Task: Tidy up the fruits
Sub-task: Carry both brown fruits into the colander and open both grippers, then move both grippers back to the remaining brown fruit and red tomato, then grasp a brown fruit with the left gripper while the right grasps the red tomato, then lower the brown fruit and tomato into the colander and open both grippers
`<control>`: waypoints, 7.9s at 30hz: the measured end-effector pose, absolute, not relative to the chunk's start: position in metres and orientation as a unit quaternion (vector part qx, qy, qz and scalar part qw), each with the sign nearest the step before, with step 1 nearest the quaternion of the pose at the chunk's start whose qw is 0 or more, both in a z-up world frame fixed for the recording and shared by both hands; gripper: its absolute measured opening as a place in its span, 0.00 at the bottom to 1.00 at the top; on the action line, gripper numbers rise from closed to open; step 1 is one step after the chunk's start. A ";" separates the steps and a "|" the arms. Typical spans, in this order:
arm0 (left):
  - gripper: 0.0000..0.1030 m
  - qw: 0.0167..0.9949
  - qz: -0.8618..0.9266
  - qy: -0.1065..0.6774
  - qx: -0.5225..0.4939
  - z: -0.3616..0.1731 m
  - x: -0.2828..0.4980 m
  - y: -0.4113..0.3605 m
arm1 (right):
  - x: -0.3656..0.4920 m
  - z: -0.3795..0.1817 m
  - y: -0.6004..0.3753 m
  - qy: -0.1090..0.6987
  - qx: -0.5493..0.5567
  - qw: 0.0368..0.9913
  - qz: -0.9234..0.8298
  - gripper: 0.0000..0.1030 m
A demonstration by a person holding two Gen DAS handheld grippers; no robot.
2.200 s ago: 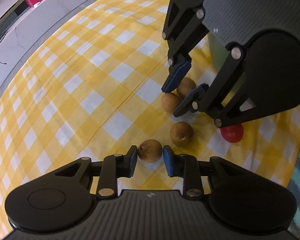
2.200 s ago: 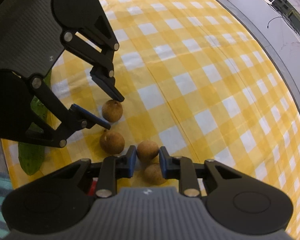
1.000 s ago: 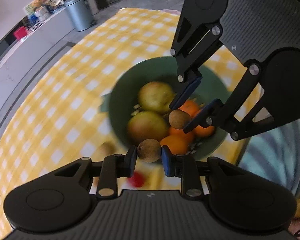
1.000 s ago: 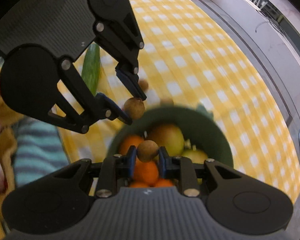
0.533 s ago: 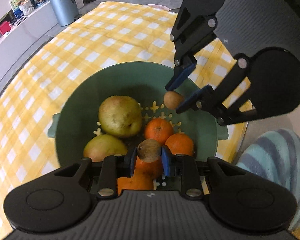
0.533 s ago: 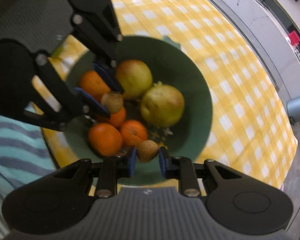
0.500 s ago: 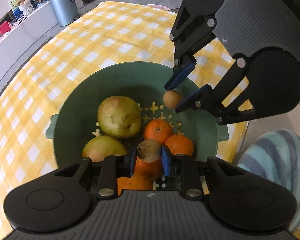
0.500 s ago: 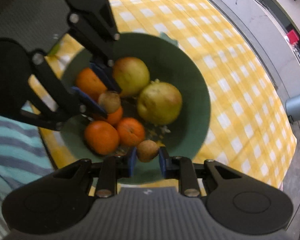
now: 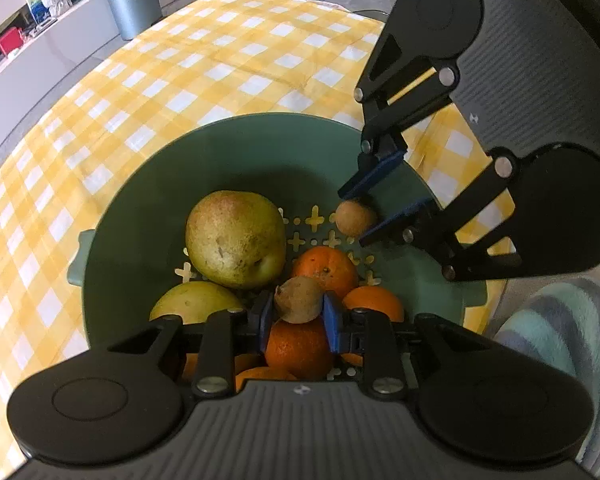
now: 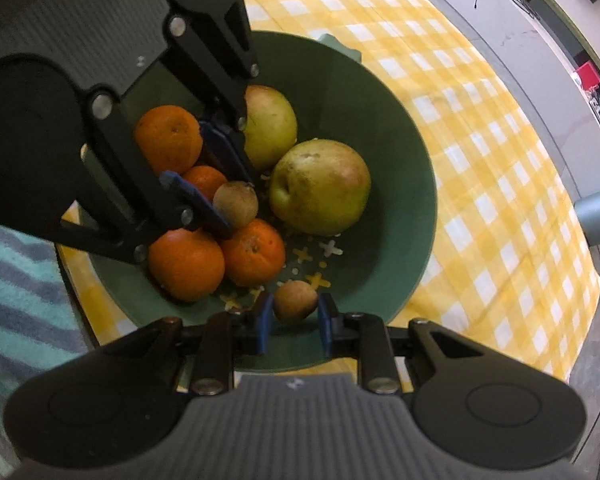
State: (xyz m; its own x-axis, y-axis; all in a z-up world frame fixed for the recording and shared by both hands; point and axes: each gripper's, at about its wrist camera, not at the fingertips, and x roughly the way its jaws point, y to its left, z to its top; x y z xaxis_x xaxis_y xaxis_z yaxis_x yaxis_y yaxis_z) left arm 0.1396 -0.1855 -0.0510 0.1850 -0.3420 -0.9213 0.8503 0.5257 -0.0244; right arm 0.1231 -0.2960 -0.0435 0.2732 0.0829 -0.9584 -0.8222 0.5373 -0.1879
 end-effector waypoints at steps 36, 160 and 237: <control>0.47 0.790 -0.348 0.437 0.254 0.032 0.135 -0.084 | 0.094 0.042 -0.237 0.441 -0.284 0.775 0.353 0.35; 0.27 0.803 -0.245 0.508 0.194 -0.031 0.117 -0.004 | 0.110 -0.010 -0.119 0.457 -0.386 0.656 0.460 0.25; 0.28 0.757 -0.378 0.503 0.176 -0.028 0.137 -0.142 | 0.119 -0.016 -0.258 0.501 -0.370 0.712 0.324 0.33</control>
State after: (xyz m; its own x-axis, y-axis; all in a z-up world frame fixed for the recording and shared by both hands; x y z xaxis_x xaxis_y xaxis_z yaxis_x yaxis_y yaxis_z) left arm 0.1365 -0.1423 -0.0282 0.2073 -0.3946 -0.8952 0.7496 0.6520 -0.1138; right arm 0.1188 -0.2581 -0.0158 0.2881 0.0908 -0.9533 -0.8327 0.5154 -0.2025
